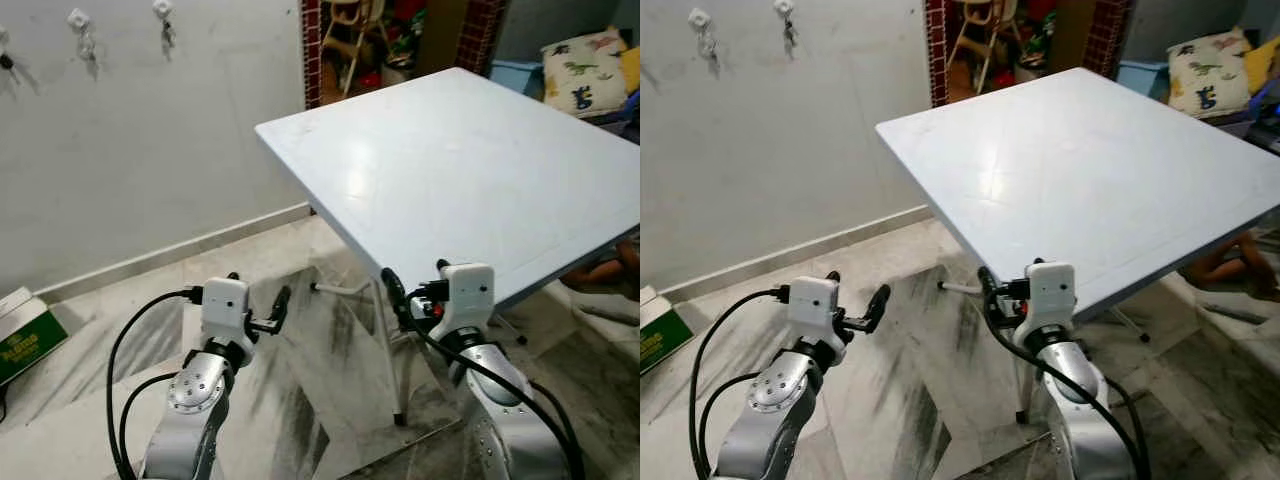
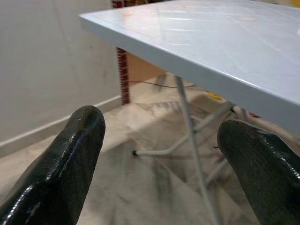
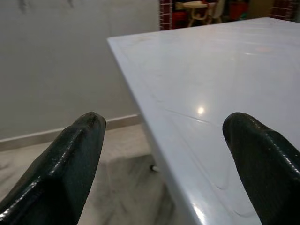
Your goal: Hang keys on a hook
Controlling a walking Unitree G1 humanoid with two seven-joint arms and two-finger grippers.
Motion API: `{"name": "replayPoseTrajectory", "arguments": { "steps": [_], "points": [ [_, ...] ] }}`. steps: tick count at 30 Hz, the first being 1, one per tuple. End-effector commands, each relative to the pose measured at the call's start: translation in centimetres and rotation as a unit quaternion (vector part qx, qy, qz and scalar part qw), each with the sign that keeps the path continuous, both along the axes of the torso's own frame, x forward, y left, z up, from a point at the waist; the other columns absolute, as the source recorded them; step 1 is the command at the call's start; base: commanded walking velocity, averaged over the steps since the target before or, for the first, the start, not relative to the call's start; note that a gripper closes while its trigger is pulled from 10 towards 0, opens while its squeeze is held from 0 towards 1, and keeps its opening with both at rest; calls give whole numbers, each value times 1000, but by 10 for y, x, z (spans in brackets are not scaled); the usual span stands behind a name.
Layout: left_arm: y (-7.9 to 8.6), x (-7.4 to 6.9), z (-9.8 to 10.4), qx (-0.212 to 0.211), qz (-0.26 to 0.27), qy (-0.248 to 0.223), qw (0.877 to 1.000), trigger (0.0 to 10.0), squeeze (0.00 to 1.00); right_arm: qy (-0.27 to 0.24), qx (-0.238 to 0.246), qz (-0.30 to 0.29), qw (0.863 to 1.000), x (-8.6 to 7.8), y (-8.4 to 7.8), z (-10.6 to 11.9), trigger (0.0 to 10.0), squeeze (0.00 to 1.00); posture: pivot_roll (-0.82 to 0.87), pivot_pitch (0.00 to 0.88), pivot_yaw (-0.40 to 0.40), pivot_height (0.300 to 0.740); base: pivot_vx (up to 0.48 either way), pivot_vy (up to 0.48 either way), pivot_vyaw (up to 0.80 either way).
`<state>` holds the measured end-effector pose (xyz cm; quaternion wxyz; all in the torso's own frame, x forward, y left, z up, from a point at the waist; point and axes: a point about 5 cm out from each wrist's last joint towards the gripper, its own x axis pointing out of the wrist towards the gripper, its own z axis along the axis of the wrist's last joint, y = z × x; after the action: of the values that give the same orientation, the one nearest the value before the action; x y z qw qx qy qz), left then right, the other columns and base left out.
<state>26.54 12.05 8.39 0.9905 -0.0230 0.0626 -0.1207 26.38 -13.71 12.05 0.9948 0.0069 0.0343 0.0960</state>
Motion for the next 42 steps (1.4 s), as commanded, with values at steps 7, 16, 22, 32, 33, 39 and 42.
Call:
{"name": "replayPoseTrajectory", "arguments": {
  "steps": [7, 16, 22, 32, 33, 39, 42],
  "points": [
    [-8, 3, 2, 2, -13, -5, 1000, 10000, 0, 4, 0, -10, 1000, 2, -3, -2, 10000, 0, -52, 0, 64, 740, 0, 0, -800],
    [-8, 5, 2, 5, -14, -6, 1000, 10000, 0, 6, -1, -14, 1000, 2, -3, -2, 10000, 0, -57, 0, 64, 740, 0, 0, -800],
    [-10, 5, 0, -6, -12, 0, 1000, 10000, 0, 7, -2, -17, 1000, 3, -4, -2, 10000, 0, -60, 0, 63, 740, 0, 0, -800],
    [-11, 5, 0, -7, -19, -1, 1000, 10000, 0, 9, -3, -19, 1000, 3, -5, -3, 10000, 0, -62, 0, 64, 740, 0, 0, -800],
    [-11, 5, 0, -8, -20, -1, 1000, 10000, 0, 9, -3, -19, 1000, 3, -5, -3, 10000, 0, -62, 0, 64, 740, 0, 0, -800],
    [-12, 4, -1, -10, -24, 1, 1000, 10000, 0, 11, -5, -21, 1000, 2, -6, -4, 10000, 0, -64, 0, 63, 740, 0, 0, -800],
    [-12, 4, -1, -10, -24, 1, 1000, 10000, 0, 11, -5, -22, 1000, 2, -7, -4, 10000, 0, -64, 0, 64, 740, 0, 0, -796]
  ]
}}
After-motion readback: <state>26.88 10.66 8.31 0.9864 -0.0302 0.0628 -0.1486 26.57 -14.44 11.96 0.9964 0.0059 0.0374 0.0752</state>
